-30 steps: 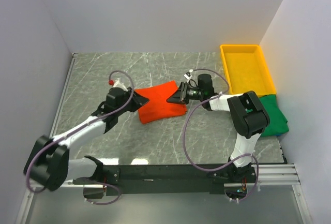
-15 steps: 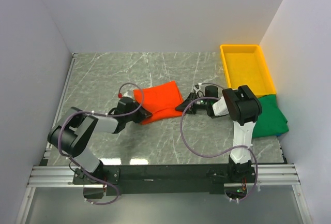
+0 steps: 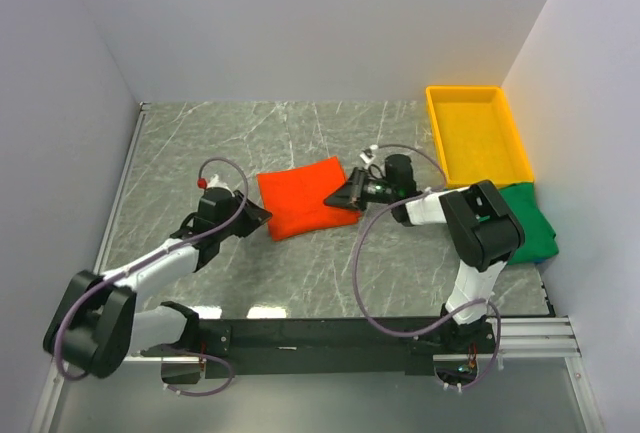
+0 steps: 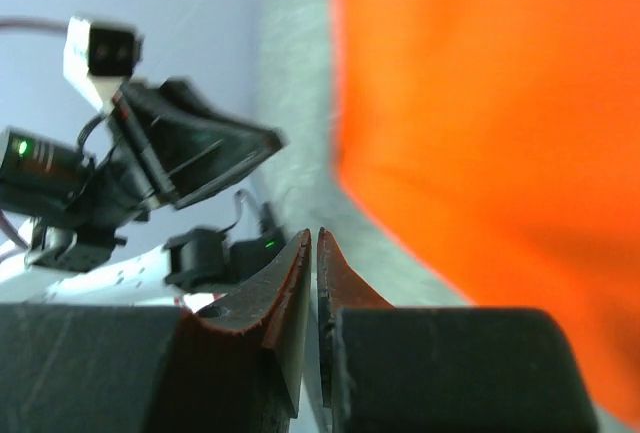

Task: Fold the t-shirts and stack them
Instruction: Smooth out wrinkles on the folded tshirt

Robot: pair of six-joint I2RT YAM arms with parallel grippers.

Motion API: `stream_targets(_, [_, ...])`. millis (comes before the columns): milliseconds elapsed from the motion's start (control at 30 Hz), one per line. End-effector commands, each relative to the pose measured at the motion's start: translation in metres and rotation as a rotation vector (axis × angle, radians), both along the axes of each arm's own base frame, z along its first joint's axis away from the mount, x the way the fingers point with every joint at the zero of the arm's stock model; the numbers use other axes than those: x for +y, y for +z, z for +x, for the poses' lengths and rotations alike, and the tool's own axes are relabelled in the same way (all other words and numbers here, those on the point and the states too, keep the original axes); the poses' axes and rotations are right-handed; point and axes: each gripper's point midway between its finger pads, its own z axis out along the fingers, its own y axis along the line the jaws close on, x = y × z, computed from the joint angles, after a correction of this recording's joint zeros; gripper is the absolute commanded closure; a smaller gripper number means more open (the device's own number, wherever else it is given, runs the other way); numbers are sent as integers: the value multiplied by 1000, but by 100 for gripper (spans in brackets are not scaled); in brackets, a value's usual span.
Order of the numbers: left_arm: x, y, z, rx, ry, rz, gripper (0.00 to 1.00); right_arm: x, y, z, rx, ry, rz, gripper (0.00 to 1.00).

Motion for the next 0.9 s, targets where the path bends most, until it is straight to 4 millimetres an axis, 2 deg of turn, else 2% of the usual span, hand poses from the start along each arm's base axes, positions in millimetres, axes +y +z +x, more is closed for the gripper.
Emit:
stream_targets(0, [15, 24, 2, -53, 46, 66, 72, 43, 47, -4, -101, 40, 69, 86])
stream_targets(33, [19, 26, 0, -53, 58, 74, 71, 51, 55, -4, -104, 42, 93, 86])
stream_targets(67, [26, 25, 0, -56, 87, 95, 71, 61, 53, 1, -102, 34, 96, 86])
stream_targets(100, [29, 31, 0, -79, 98, 97, 70, 71, 51, -3, -92, 44, 100, 86])
stream_targets(133, [32, 26, -4, -61, 99, 111, 70, 78, 50, -1, -82, 33, 112, 86])
stream_targets(167, [33, 26, -6, -62, 102, 115, 70, 84, 35, 2, -53, 27, 105, 86])
stream_targets(233, [34, 24, -10, -56, 98, 112, 68, 93, 21, 5, -27, 11, 119, 86])
stream_targets(267, [34, 20, -12, -48, 94, 115, 68, 95, -5, 5, 19, 2, 98, 87])
stream_targets(333, [34, 16, -14, -32, 92, 118, 67, 97, -24, 7, 58, -20, 106, 87])
stream_targets(367, [35, 12, -15, -20, 93, 124, 67, 95, -48, 3, 108, -25, 88, 87])
stream_targets(467, [37, 4, -17, 4, 103, 135, 67, 93, -72, 0, 151, -31, 76, 88])
stream_targets(500, [36, 3, -17, 6, 103, 134, 66, 93, -73, -1, 151, -26, 71, 89])
stream_targets(533, [37, 2, -17, 9, 104, 132, 65, 93, -73, -4, 149, -14, 68, 88])
stream_targets(567, [36, 2, -16, 8, 104, 129, 64, 93, -62, -3, 128, -10, 80, 88])
stream_targets(633, [35, -1, -16, 23, 105, 134, 61, 93, -51, -6, 106, 14, 66, 89])
stream_targets(667, [35, 0, -14, 25, 108, 136, 60, 94, -28, -3, 55, 21, 80, 89])
stream_targets(700, [35, -4, -14, 37, 108, 143, 55, 94, -18, -3, 33, 28, 74, 89])
stream_targets(733, [34, -5, -13, 43, 109, 146, 52, 91, -17, -5, 18, 39, 39, 88])
stream_targets(767, [33, -5, -11, 43, 110, 150, 49, 91, 6, -3, -34, 42, 47, 88])
stream_targets(833, [31, -10, -10, 64, 101, 162, 40, 83, 10, -6, -61, 53, -13, 85])
stream_targets(867, [28, -13, -8, 79, 96, 168, 36, 79, 25, -4, -102, 43, -23, 82])
